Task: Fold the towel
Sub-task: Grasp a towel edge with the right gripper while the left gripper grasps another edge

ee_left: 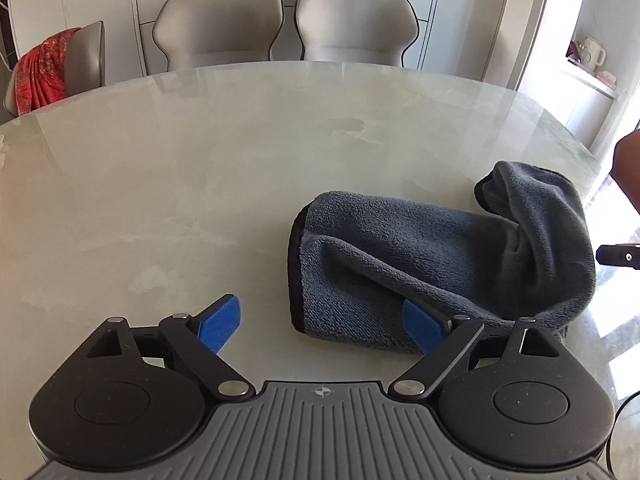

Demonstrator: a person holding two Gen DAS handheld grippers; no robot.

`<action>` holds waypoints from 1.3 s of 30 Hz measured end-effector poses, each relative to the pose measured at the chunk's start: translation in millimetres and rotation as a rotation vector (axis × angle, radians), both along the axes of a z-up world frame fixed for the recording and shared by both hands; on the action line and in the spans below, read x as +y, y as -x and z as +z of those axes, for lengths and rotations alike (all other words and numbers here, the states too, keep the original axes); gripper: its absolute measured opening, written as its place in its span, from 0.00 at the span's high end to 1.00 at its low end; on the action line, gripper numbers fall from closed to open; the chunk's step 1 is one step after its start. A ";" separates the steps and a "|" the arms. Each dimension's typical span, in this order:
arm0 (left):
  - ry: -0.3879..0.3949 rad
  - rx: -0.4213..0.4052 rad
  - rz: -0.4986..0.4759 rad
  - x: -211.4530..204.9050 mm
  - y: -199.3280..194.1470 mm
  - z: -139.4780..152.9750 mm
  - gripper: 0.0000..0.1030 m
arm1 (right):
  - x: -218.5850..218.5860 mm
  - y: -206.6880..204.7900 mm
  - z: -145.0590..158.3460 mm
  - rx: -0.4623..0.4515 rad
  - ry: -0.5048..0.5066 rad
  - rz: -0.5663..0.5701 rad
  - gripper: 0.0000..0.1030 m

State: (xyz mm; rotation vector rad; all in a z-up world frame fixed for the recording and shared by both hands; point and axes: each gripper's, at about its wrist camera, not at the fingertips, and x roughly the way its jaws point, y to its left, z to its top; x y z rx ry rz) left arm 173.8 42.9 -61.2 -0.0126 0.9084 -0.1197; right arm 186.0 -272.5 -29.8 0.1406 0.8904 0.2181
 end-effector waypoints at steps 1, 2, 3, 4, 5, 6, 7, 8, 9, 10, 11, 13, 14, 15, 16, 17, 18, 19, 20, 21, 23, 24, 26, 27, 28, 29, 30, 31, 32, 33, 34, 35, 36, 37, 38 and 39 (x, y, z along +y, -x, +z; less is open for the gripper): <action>-0.001 0.007 -0.001 -0.2 -1.6 -2.1 0.12 | 0.5 -3.4 -2.2 0.002 -0.001 0.003 0.41; 0.000 0.014 -0.001 -1.0 -4.0 -4.5 0.12 | 0.9 -6.6 -4.3 0.004 -0.001 0.006 0.41; 0.004 0.019 -0.002 -1.5 -5.6 -6.4 0.12 | 1.4 -8.0 -6.0 0.009 -0.012 0.010 0.41; 0.008 0.022 -0.005 -1.5 -6.5 -7.9 0.12 | 1.8 -9.3 -7.6 0.013 -0.023 0.014 0.41; 0.015 0.028 -0.008 -1.9 -7.8 -9.7 0.12 | 2.2 -10.5 -9.2 0.018 -0.034 0.018 0.42; 0.022 0.033 -0.011 -2.2 -9.1 -11.5 0.12 | 2.7 -11.7 -10.7 0.022 -0.045 0.022 0.42; 0.030 0.041 -0.013 -2.3 -10.8 -13.3 0.13 | 3.1 -13.0 -12.3 0.027 -0.057 0.026 0.45; 0.041 0.052 -0.015 -2.7 -13.1 -15.4 0.16 | 4.0 -14.0 -14.1 0.031 -0.072 0.034 0.49; 0.053 0.061 -0.015 -3.0 -14.8 -16.7 0.19 | 4.9 -14.8 -15.4 0.036 -0.085 0.040 0.50; 0.067 0.069 -0.016 -3.1 -16.5 -18.2 0.23 | 5.8 -15.6 -16.7 0.040 -0.098 0.045 0.51; 0.084 0.078 -0.016 -2.7 -18.0 -20.4 0.25 | 6.7 -16.4 -17.9 0.044 -0.111 0.051 0.53; 0.095 0.080 -0.019 -3.2 -18.4 -23.0 0.26 | 6.4 -18.3 -20.3 0.053 -0.137 0.053 0.61; 0.093 0.076 -0.020 -3.9 -17.8 -23.5 0.27 | 6.3 -18.3 -20.9 0.054 -0.161 0.060 0.69; 0.089 0.073 -0.024 -4.5 -17.4 -23.6 0.29 | 6.1 -18.3 -21.5 0.054 -0.186 0.067 0.73; 0.086 0.071 -0.028 -5.1 -17.0 -23.6 0.38 | 6.0 -18.2 -22.1 0.054 -0.211 0.074 0.80; 0.092 0.069 -0.035 -5.1 -16.7 -23.3 0.53 | 5.8 -18.2 -22.7 0.054 -0.236 0.081 0.86; 0.109 0.071 -0.043 -4.4 -16.7 -22.9 0.64 | 5.6 -17.1 -19.9 0.037 -0.256 0.082 0.86; 0.129 0.072 -0.047 -3.4 -16.8 -22.4 0.82 | 5.4 -15.9 -16.7 0.020 -0.275 0.082 0.88; 0.153 0.068 -0.044 -1.4 -16.4 -20.6 0.82 | 5.2 -14.7 -13.6 0.002 -0.294 0.082 0.89; 0.164 0.058 -0.038 0.6 -15.6 -18.1 0.82 | 2.9 -14.8 -8.1 -0.019 -0.318 0.075 0.90; 0.181 0.032 -0.030 3.8 -16.5 -8.3 0.83 | -2.9 -18.2 7.0 -0.065 -0.349 0.068 0.92; 0.190 0.014 -0.025 5.8 -16.9 -2.4 0.83 | -5.7 -22.1 17.4 -0.093 -0.354 0.070 0.92; 0.210 -0.035 -0.018 10.5 -19.3 13.5 0.83 | -9.9 -28.7 38.6 -0.152 -0.341 0.075 0.93; 0.214 -0.060 -0.017 12.3 -21.2 22.1 0.83 | -11.3 -33.2 48.9 -0.179 -0.321 0.072 0.93; 0.212 -0.080 -0.017 13.2 -23.0 28.4 0.83 | -12.7 -37.6 58.8 -0.205 -0.299 0.068 0.93; 0.204 -0.107 -0.015 14.5 -25.9 37.5 0.83 | -14.1 -42.1 68.8 -0.232 -0.278 0.064 0.93; 0.194 -0.126 -0.017 15.4 -28.4 45.8 0.83 | -15.8 -43.3 77.3 -0.252 -0.255 0.054 0.93; 0.186 -0.139 -0.017 15.8 -29.5 51.5 0.85 | -17.4 -44.3 85.6 -0.272 -0.231 0.045 0.93; 0.175 -0.156 -0.016 16.6 -30.7 58.5 0.90 | -20.3 -43.1 95.9 -0.292 -0.214 0.041 0.93; 0.174 -0.167 -0.019 17.1 -31.0 63.5 0.90 | -23.6 -40.1 102.7 -0.306 -0.211 0.035 0.93; 0.175 -0.177 -0.021 17.9 -30.8 68.2 0.90 | -25.7 -37.6 105.9 -0.309 -0.209 0.035 0.93; 0.184 -0.182 -0.022 18.8 -28.4 71.2 0.90 | -27.7 -32.3 110.2 -0.307 -0.197 0.037 0.93; 0.191 -0.180 -0.026 18.9 -25.6 72.0 0.90 | -27.5 -27.5 111.8 -0.302 -0.187 0.039 0.93; 0.195 -0.176 -0.032 18.6 -22.3 72.4 0.90 | -27.0 -22.7 113.1 -0.296 -0.177 0.042 0.93; 0.191 -0.165 -0.043 16.8 -16.9 71.2 0.90 | -26.5 -15.0 112.9 -0.278 -0.165 0.046 0.93; 0.185 -0.155 -0.053 14.8 -10.4 69.7 0.90 | -26.6 -7.6 111.5 -0.262 -0.155 0.043 0.93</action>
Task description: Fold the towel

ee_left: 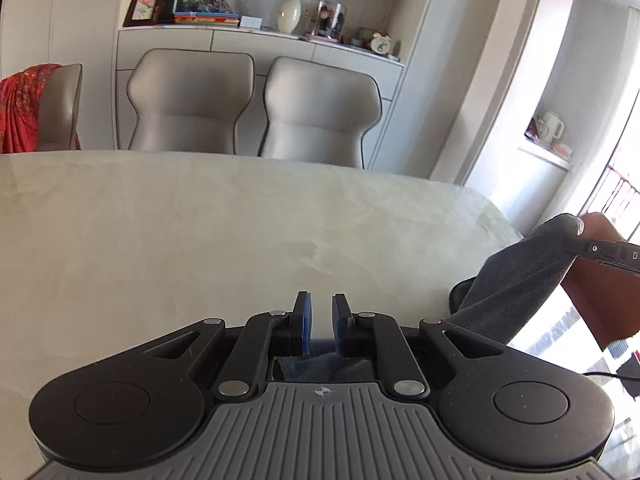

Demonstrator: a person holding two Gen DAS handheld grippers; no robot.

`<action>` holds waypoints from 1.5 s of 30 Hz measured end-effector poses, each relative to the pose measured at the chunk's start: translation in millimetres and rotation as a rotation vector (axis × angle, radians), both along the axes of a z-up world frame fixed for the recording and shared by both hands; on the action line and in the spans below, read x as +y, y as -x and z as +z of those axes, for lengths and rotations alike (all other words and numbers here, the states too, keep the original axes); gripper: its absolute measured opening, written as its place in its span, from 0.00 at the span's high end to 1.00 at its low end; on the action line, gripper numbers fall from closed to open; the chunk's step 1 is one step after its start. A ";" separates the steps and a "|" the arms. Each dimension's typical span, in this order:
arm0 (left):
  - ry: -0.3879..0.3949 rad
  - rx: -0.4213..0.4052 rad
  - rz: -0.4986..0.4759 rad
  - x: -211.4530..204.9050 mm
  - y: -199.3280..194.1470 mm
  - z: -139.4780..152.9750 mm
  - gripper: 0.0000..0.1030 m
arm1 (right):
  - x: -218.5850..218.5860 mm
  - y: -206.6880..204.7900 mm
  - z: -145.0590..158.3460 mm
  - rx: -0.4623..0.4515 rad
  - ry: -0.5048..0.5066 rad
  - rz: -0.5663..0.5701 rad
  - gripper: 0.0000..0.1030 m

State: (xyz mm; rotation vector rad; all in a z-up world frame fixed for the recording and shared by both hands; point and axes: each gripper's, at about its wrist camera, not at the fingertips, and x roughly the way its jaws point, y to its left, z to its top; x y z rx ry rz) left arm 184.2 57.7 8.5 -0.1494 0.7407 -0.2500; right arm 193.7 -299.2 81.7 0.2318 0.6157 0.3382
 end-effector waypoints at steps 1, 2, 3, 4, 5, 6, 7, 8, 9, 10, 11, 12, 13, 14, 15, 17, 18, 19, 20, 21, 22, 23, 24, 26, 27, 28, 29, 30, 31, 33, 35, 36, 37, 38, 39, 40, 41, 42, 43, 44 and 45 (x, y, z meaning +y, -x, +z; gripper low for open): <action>-0.003 0.011 -0.009 -0.8 6.9 0.2 0.90 | 0.7 5.7 -2.5 0.012 0.007 -0.002 0.93; -0.007 0.032 -0.021 -2.6 14.7 -4.6 0.89 | -0.5 14.0 -7.4 0.035 0.019 -0.013 0.93; -0.008 0.054 -0.028 -4.4 20.9 -10.6 0.89 | -3.0 20.8 -12.1 0.057 0.021 -0.029 0.93; -0.009 0.073 -0.031 -5.2 24.3 -16.3 0.89 | -6.6 26.7 -17.2 0.076 0.016 -0.040 0.93; -0.009 0.105 -0.031 -6.4 28.4 -26.1 0.87 | -10.3 31.5 -24.3 0.098 0.009 -0.057 0.92; -0.006 0.143 -0.022 -7.7 30.6 -36.4 0.87 | -13.8 33.5 -30.5 0.118 0.006 -0.073 0.92; 0.001 0.170 -0.012 -9.0 30.6 -44.4 0.82 | -17.2 35.3 -36.7 0.138 0.004 -0.089 0.92; 0.011 0.182 -0.006 -9.5 30.3 -48.5 0.75 | -19.9 36.6 -42.0 0.151 0.002 -0.099 0.92; 0.023 0.189 0.008 -9.9 31.4 -54.5 0.70 | -22.6 38.0 -47.2 0.164 0.000 -0.109 0.92; 0.035 0.196 0.021 -10.4 32.5 -60.5 0.59 | -25.2 39.3 -52.4 0.176 -0.002 -0.119 0.92; 0.045 0.203 0.036 -10.9 32.9 -66.3 0.48 | -27.0 39.5 -56.2 0.185 -0.014 -0.123 0.92; 0.050 0.207 0.055 -11.5 30.8 -71.2 0.45 | -27.4 39.6 -59.0 0.189 -0.008 -0.123 0.92; 0.054 0.210 0.063 -12.1 27.8 -74.8 0.45 | -27.7 39.8 -61.8 0.192 0.000 -0.122 0.91; 0.057 0.215 0.069 -13.0 25.0 -78.2 0.44 | -28.0 39.9 -64.6 0.195 0.007 -0.121 0.90; 0.059 0.222 0.067 -14.9 22.4 -81.2 0.43 | -28.9 39.7 -67.6 0.201 0.021 -0.123 0.90; 0.055 0.242 0.068 -19.2 18.7 -88.2 0.41 | -30.9 38.0 -72.7 0.214 0.039 -0.130 0.87; 0.052 0.254 0.070 -20.4 18.0 -90.6 0.41 | -31.7 37.5 -74.9 0.227 0.053 -0.126 0.86; 0.051 0.264 0.072 -21.3 17.6 -92.7 0.41 | -32.5 37.7 -76.3 0.236 0.063 -0.125 0.84; 0.062 0.270 0.072 -21.1 18.0 -94.1 0.41 | -33.5 37.8 -77.7 0.250 0.079 -0.128 0.78; 0.075 0.274 0.073 -20.4 18.3 -94.3 0.41 | -34.5 37.6 -78.0 0.257 0.093 -0.129 0.74; 0.081 0.276 0.075 -19.5 18.7 -93.0 0.41 | -35.1 37.2 -77.0 0.256 0.103 -0.130 0.72; 0.085 0.273 0.077 -17.1 18.8 -90.6 0.41 | -36.0 36.8 -73.7 0.248 0.123 -0.134 0.72; 0.082 0.265 0.080 -13.9 18.2 -87.6 0.41 | -37.1 35.9 -69.6 0.239 0.131 -0.132 0.72; 0.075 0.242 0.091 -5.0 13.2 -80.4 0.41 | -38.7 30.8 -59.3 0.216 0.134 -0.122 0.66; 0.076 0.230 0.095 -0.1 9.5 -76.9 0.40 | -39.2 26.4 -53.1 0.199 0.130 -0.114 0.63; 0.078 0.217 0.101 5.4 5.1 -72.6 0.38 | -39.6 22.1 -46.8 0.183 0.127 -0.106 0.62; 0.078 0.200 0.109 12.0 -0.9 -66.6 0.35 | -40.1 17.8 -40.6 0.167 0.123 -0.097 0.60; 0.076 0.189 0.114 15.2 -4.9 -63.1 0.34 | -35.0 6.1 -34.3 0.146 0.148 -0.065 0.58; 0.071 0.184 0.113 16.8 -10.1 -60.6 0.32 | -29.2 -5.3 -33.2 0.142 0.176 -0.038 0.54; 0.054 0.181 0.099 17.2 -27.2 -57.8 0.32 | -16.9 -30.7 -37.7 0.153 0.226 0.022 0.53; 0.044 0.199 0.077 16.1 -45.4 -59.5 0.32 | -3.7 -59.8 -48.9 0.181 0.271 0.092 0.53; 0.047 0.219 0.071 15.1 -53.1 -62.0 0.32 | 1.0 -72.2 -55.0 0.206 0.281 0.115 0.53; 0.055 0.236 0.066 14.4 -58.8 -63.8 0.32 | 5.4 -84.4 -61.2 0.232 0.291 0.137 0.53; 0.065 0.256 0.057 13.0 -64.8 -66.5 0.32 | 12.1 -96.4 -67.9 0.260 0.300 0.167 0.53; 0.068 0.272 0.051 10.7 -69.2 -69.1 0.32 | 18.9 -108.3 -74.8 0.289 0.308 0.197 0.53; 0.069 0.287 0.044 8.2 -73.5 -71.6 0.32 | 25.7 -114.4 -79.5 0.303 0.323 0.218 0.53; 0.064 0.301 0.038 5.1 -76.7 -73.3 0.32 | 32.5 -119.9 -84.0 0.317 0.338 0.237 0.53; 0.061 0.308 0.030 2.5 -78.6 -74.3 0.32 | 38.6 -122.8 -87.8 0.331 0.349 0.255 0.53; 0.057 0.316 0.022 -0.2 -80.5 -75.3 0.32 | 44.7 -125.5 -91.5 0.344 0.361 0.273 0.53; 0.054 0.325 0.014 -2.8 -82.4 -76.3 0.32 | 51.7 -128.3 -97.5 0.366 0.388 0.273 0.53; 0.048 0.336 0.007 -5.1 -83.8 -77.4 0.32 | 56.5 -129.2 -101.3 0.377 0.418 0.267 0.53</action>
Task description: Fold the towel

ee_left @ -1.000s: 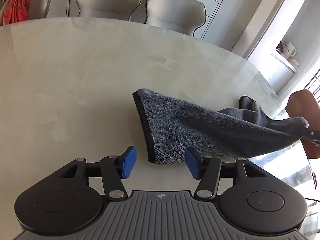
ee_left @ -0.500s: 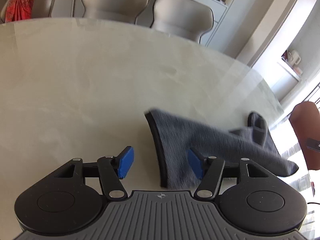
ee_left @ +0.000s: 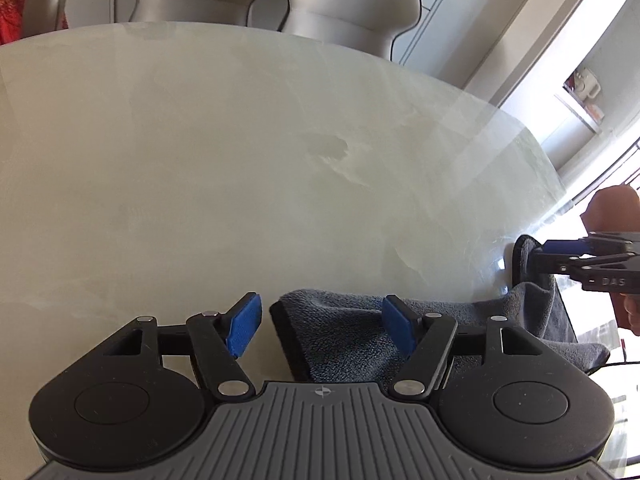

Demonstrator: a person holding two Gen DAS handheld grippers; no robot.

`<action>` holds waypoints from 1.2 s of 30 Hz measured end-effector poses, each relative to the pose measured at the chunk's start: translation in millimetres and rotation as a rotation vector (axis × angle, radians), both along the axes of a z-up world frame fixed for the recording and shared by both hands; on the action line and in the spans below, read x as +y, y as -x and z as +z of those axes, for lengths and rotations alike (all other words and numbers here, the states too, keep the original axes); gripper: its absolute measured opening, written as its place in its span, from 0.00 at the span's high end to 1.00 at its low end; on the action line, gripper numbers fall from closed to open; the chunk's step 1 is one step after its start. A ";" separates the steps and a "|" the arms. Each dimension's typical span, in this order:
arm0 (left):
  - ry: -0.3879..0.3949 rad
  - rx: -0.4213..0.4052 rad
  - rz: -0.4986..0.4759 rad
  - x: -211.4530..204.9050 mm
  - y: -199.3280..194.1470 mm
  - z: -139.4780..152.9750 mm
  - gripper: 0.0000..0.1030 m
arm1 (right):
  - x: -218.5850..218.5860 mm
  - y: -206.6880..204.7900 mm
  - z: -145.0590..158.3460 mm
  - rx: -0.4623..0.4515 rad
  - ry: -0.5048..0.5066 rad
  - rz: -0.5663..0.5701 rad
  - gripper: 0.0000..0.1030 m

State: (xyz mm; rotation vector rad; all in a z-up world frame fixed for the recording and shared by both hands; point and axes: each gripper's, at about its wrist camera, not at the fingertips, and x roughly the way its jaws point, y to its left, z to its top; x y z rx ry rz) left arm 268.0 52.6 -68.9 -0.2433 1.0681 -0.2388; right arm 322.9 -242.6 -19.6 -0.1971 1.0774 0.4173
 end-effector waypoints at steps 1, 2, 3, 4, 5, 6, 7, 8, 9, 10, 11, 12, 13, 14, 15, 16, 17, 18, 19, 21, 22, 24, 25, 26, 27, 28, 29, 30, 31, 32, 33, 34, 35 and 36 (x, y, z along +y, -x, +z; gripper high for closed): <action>-0.005 0.007 -0.004 -1.5 -0.7 -1.0 0.32 | 2.2 -0.4 -3.4 -0.002 0.022 0.000 0.53; -0.012 0.013 -0.009 -3.5 -1.2 -1.7 0.33 | 5.4 1.0 -6.8 -0.011 0.042 0.004 0.54; -0.014 0.014 -0.013 -5.0 -1.1 -2.2 0.34 | 7.7 3.1 -8.9 -0.020 0.042 0.015 0.56; -0.014 0.012 -0.019 -6.8 -0.7 -2.9 0.39 | 8.7 4.5 -10.3 -0.022 0.038 0.023 0.67; -0.014 0.008 -0.026 -8.2 0.5 -2.6 0.50 | 9.4 5.5 -12.2 -0.022 0.037 0.033 0.74; -0.015 0.004 -0.032 -9.4 1.8 -2.0 0.59 | 10.0 8.5 -12.1 -0.041 0.041 0.045 0.78; -0.016 -0.005 -0.039 -9.9 3.7 -0.7 0.75 | 10.6 11.6 -11.9 -0.062 0.046 0.058 0.88; -0.014 -0.023 -0.048 -10.8 6.6 2.1 0.82 | 9.6 14.7 -8.3 -0.082 0.034 0.054 0.94; -0.007 -0.041 -0.051 -10.9 9.8 6.3 0.84 | 5.4 15.3 -2.8 -0.103 0.007 0.039 0.94; -0.002 -0.060 -0.048 -10.2 12.5 11.3 0.85 | 1.0 15.7 2.8 -0.125 -0.021 0.024 0.98; 0.008 -0.093 -0.044 -8.6 16.1 19.9 0.85 | -9.3 14.8 16.0 -0.169 -0.071 -0.025 0.98; 0.020 -0.127 -0.038 -6.5 18.8 29.0 0.85 | -18.5 14.6 27.3 -0.212 -0.103 -0.072 0.98; 0.028 -0.153 -0.033 -5.8 19.6 37.2 0.85 | -26.5 14.8 37.4 -0.244 -0.126 -0.106 0.98; 0.032 -0.187 -0.026 -4.3 22.4 48.0 0.85 | -34.3 15.1 47.4 -0.276 -0.148 -0.138 0.98; 0.032 -0.213 -0.022 -3.4 25.5 56.3 0.85 | -39.8 14.5 51.0 -0.272 -0.160 -0.151 0.98; 0.037 -0.228 -0.027 -4.0 27.0 60.5 0.85 | -45.1 13.8 54.0 -0.266 -0.171 -0.161 0.97; 0.048 -0.235 -0.046 -4.5 31.0 66.4 0.85 | -50.3 13.0 57.0 -0.259 -0.182 -0.171 0.95; 0.058 -0.228 -0.066 -6.3 34.4 68.9 0.85 | -50.9 10.9 53.7 -0.232 -0.173 -0.158 0.95; 0.059 -0.222 -0.079 -8.8 37.0 69.4 0.85 | -51.0 8.7 49.9 -0.202 -0.163 -0.142 0.91; 0.064 -0.192 -0.115 -16.9 45.6 67.4 0.85 | -44.1 5.8 37.0 -0.142 -0.131 -0.101 0.81; 0.074 -0.173 -0.124 -18.0 50.1 65.4 0.85 | -39.2 3.5 29.6 -0.123 -0.114 -0.085 0.75; 0.106 -0.126 -0.137 -20.7 58.8 58.6 0.85 | -30.9 1.9 16.0 -0.087 -0.085 -0.054 0.74; 0.116 -0.102 -0.140 -21.8 64.7 52.8 0.85 | -27.0 4.2 14.1 -0.074 -0.081 -0.045 0.73; 0.116 -0.079 -0.149 -21.8 71.2 47.5 0.85 | -24.0 5.7 11.4 -0.063 -0.081 -0.037 0.72; 0.112 -0.055 -0.157 -21.6 77.3 43.2 0.85 | -22.2 7.0 9.7 -0.055 -0.082 -0.029 0.70; 0.106 -0.021 -0.171 -22.7 86.0 39.4 0.85 | -20.1 7.8 8.7 -0.047 -0.079 -0.023 0.68; 0.105 0.026 -0.193 -23.5 95.3 33.2 0.85 | -17.2 8.0 7.7 -0.047 -0.069 -0.018 0.67; 0.104 0.072 -0.221 -24.8 101.1 26.4 0.85 | -15.5 7.4 7.2 -0.045 -0.059 -0.012 0.67; 0.104 0.118 -0.249 -26.2 106.9 19.6 0.85 | -14.0 6.8 6.8 -0.042 -0.049 -0.006 0.66; 0.098 0.162 -0.275 -27.1 112.5 13.1 0.84 | -11.8 4.8 6.4 -0.044 -0.035 -0.003 0.65; 0.079 0.192 -0.287 -26.4 116.0 8.6 0.84 | -8.9 2.8 6.0 -0.046 -0.023 -0.001 0.64; 0.065 0.197 -0.285 -24.7 115.9 7.9 0.82 | -7.0 1.7 4.4 -0.045 -0.016 0.003 0.63; 0.052 0.193 -0.282 -21.2 113.5 9.2 0.78 | -4.1 -0.3 3.1 -0.048 -0.004 0.009 0.61; 0.044 0.172 -0.269 -17.0 109.4 13.2 0.76 | -1.1 -3.0 1.5 -0.054 0.011 0.012 0.60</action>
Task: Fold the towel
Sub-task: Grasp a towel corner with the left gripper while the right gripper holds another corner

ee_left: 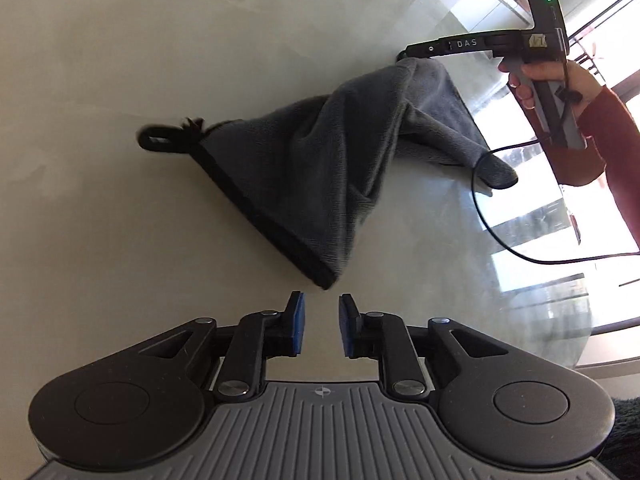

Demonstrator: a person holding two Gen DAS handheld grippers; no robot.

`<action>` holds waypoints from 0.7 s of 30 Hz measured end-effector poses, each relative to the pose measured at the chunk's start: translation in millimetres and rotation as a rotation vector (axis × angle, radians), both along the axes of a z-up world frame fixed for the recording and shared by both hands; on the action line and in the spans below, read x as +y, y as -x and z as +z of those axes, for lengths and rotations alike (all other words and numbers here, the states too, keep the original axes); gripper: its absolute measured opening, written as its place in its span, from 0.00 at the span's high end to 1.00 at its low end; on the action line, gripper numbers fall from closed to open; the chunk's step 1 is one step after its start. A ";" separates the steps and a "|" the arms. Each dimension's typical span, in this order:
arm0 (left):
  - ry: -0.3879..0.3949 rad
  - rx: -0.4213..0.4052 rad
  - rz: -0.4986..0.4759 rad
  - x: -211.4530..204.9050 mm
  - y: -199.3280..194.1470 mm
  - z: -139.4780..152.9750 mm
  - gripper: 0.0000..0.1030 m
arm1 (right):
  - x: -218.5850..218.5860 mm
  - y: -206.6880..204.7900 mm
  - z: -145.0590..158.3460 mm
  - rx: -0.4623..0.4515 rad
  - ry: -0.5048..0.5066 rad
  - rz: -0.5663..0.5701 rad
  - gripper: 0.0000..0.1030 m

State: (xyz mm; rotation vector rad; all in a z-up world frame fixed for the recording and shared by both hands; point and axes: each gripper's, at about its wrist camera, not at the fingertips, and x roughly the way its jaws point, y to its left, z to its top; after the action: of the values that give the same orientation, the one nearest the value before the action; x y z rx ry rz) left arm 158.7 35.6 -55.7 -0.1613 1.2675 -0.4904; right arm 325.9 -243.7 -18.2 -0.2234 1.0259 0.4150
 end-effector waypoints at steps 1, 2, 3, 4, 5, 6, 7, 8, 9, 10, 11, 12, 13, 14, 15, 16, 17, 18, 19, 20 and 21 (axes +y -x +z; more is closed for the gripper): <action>-0.004 -0.030 0.019 4.2 -3.1 4.2 0.71 | 4.0 -2.1 -2.3 -0.002 0.013 0.003 0.57; -0.011 -0.081 0.051 8.7 -8.6 11.4 0.60 | 7.0 -4.4 -4.9 -0.002 0.034 0.006 0.55; -0.018 -0.130 0.088 12.7 -15.5 17.5 0.52 | 7.2 -5.8 -6.8 0.001 0.041 0.001 0.54; -0.021 -0.153 0.110 16.5 -21.0 19.0 0.41 | 7.1 -7.1 -8.6 0.004 0.047 -0.005 0.54; -0.024 -0.175 0.139 20.2 -31.6 19.3 0.39 | 7.0 -8.5 -10.4 0.008 0.052 -0.010 0.54; -0.033 -0.177 0.159 22.0 -43.0 17.2 0.39 | 7.6 -8.5 -11.8 0.012 0.051 -0.014 0.53; -0.044 -0.170 0.168 22.3 -51.0 14.3 0.39 | 8.2 -8.4 -13.2 0.016 0.049 -0.018 0.52; -0.059 -0.153 0.173 21.7 -60.8 8.7 0.39 | 8.1 -6.7 -14.6 0.017 0.049 -0.019 0.50; -0.069 -0.131 0.173 20.1 -67.2 3.3 0.39 | 8.1 -4.8 -15.9 0.017 0.050 -0.020 0.48; -0.074 -0.114 0.170 18.5 -70.3 -1.0 0.39 | 6.5 -4.1 -16.8 0.020 0.047 -0.020 0.46; -0.076 -0.093 0.166 15.9 -72.6 -6.6 0.39 | 5.1 -2.4 -17.4 0.019 0.042 -0.020 0.45; -0.077 -0.075 0.163 13.8 -74.5 -11.7 0.39 | 4.5 -1.0 -17.5 0.020 0.038 -0.018 0.45; -0.077 -0.071 0.163 13.2 -74.8 -14.7 0.38 | 3.9 0.5 -17.5 0.021 0.035 -0.016 0.44; -0.079 -0.075 0.162 11.3 -75.0 -17.4 0.35 | 4.4 1.9 -17.7 0.023 0.031 -0.009 0.43; -0.082 -0.083 0.158 9.6 -75.9 -18.5 0.34 | 5.5 2.1 -17.4 0.024 0.029 -0.002 0.42; -0.084 -0.083 0.156 8.5 -77.6 -19.1 0.32 | 2.4 -1.4 -17.6 0.026 0.028 0.005 0.40; -0.088 -0.082 0.152 7.5 -78.6 -18.6 0.31 | 3.0 -2.5 -18.3 0.025 0.029 0.017 0.38; -0.095 -0.080 0.150 6.3 -79.5 -18.0 0.31 | 3.8 -2.8 -19.1 0.022 0.033 0.028 0.38; -0.102 -0.082 0.145 5.0 -79.5 -17.4 0.32 | 4.6 -3.1 -19.8 0.018 0.036 0.039 0.38; -0.112 -0.089 0.131 2.5 -78.4 -15.6 0.34 | 5.7 -1.6 -20.3 0.014 0.034 0.057 0.41; -0.120 -0.100 0.111 -1.3 -77.2 -14.7 0.38 | 6.7 0.3 -19.8 0.008 0.028 0.077 0.46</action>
State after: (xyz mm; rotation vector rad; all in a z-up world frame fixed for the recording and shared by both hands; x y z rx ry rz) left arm 235.8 34.3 -70.4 -0.1038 1.1793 -0.3218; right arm 325.6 -237.0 -38.0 -0.2874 1.0337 0.4716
